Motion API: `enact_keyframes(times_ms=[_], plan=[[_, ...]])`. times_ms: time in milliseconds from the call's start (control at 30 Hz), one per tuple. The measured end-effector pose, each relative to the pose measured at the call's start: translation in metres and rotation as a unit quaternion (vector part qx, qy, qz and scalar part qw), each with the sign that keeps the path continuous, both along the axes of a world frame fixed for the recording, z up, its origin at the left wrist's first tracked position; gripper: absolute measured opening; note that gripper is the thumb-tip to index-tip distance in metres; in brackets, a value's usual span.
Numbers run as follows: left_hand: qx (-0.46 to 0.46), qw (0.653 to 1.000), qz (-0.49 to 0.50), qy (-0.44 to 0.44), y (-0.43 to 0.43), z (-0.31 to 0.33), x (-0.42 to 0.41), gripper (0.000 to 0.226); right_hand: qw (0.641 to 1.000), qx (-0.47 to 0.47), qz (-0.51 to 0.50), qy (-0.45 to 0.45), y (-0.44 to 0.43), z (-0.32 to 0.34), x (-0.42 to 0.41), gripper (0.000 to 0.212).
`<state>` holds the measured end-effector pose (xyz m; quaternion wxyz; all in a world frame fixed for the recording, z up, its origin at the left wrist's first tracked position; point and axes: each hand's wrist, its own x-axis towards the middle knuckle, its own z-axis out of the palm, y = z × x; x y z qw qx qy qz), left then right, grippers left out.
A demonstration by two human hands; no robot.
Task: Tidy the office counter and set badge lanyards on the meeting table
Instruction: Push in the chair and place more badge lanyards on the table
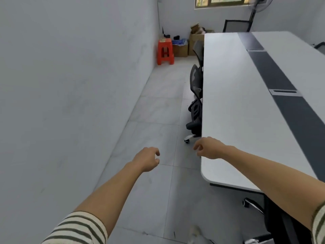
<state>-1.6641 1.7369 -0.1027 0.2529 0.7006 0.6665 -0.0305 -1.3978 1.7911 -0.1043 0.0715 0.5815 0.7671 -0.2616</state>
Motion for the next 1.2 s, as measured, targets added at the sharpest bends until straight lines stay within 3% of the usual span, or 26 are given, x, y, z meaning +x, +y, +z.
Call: enact_keyframes(times_ms=[300,700,1033,1200], plan=[[-0.002,1.0,-0.013,0.003,0.165,-0.014,-0.045,0.036,0.998,-0.012,-0.052,0.014,0.171,-0.033,-0.037,0.029],[-0.01,1.0,-0.021,0.006,0.402,-0.001,-0.097,0.035,0.995,-0.021,-0.091,0.023,0.389,-0.022,-0.073,0.029],[-0.014,0.99,-0.142,-0.001,0.627,-0.016,-0.099,0.036,0.966,0.055,-0.252,0.015,0.541,-0.023,-0.072,0.026],[-0.009,0.976,-0.219,0.009,0.725,-0.006,-0.075,0.036,0.943,0.072,-0.326,0.012,0.583,-0.023,-0.071,0.044]])
